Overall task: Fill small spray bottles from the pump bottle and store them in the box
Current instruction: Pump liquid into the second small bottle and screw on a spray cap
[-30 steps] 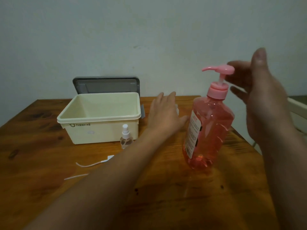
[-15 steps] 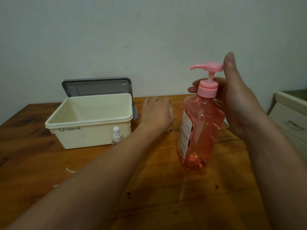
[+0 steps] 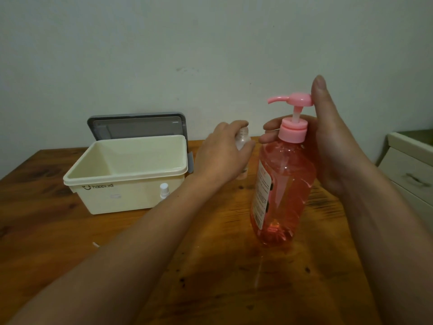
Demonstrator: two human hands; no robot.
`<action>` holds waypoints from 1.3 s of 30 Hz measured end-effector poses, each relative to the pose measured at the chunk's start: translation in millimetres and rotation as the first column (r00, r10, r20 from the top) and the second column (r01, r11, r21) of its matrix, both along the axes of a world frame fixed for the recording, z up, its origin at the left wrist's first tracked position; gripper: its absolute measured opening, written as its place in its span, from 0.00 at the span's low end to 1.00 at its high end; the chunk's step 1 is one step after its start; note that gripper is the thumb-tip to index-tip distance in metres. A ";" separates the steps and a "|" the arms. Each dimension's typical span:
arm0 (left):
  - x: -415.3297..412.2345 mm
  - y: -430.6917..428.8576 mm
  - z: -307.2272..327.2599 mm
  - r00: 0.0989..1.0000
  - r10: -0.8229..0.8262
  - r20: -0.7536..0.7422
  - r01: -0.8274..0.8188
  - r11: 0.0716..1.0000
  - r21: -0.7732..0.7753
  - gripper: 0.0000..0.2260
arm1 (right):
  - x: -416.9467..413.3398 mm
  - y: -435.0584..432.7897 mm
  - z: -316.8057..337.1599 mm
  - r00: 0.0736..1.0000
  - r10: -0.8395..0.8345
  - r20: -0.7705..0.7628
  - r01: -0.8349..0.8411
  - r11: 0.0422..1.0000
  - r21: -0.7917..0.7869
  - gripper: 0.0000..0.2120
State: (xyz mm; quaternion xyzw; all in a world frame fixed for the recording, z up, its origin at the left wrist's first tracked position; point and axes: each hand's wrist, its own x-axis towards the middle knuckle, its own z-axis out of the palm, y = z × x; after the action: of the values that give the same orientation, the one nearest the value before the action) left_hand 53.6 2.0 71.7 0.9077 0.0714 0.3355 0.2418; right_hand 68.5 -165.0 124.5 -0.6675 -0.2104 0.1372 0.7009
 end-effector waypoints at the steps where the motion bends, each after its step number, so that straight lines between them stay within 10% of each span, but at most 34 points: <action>1: -5.0 -1.3 4.4 1.000 -0.025 0.013 0.025 0.999 -0.026 0.20 | 0.2 -0.1 -0.5 1.000 0.004 -0.003 -0.004 1.000 -0.004 0.39; 10: -49.0 -11.8 23.8 0.955 -0.204 0.213 0.285 0.827 -0.484 0.17 | -3.7 0.6 1.2 0.998 0.034 -0.059 -0.032 0.999 0.039 0.35; 39: -51.8 -15.0 58.1 0.896 -0.370 0.245 0.437 0.834 -0.337 0.09 | 4.5 4.1 -3.3 0.999 -0.020 0.024 0.021 0.999 -0.047 0.37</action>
State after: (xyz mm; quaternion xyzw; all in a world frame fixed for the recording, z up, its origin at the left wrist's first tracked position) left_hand 1.8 -13.0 129.8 0.8051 -0.0788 0.3320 0.4851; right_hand 73.0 -160.9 121.1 -0.6875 -0.2085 0.1268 0.6839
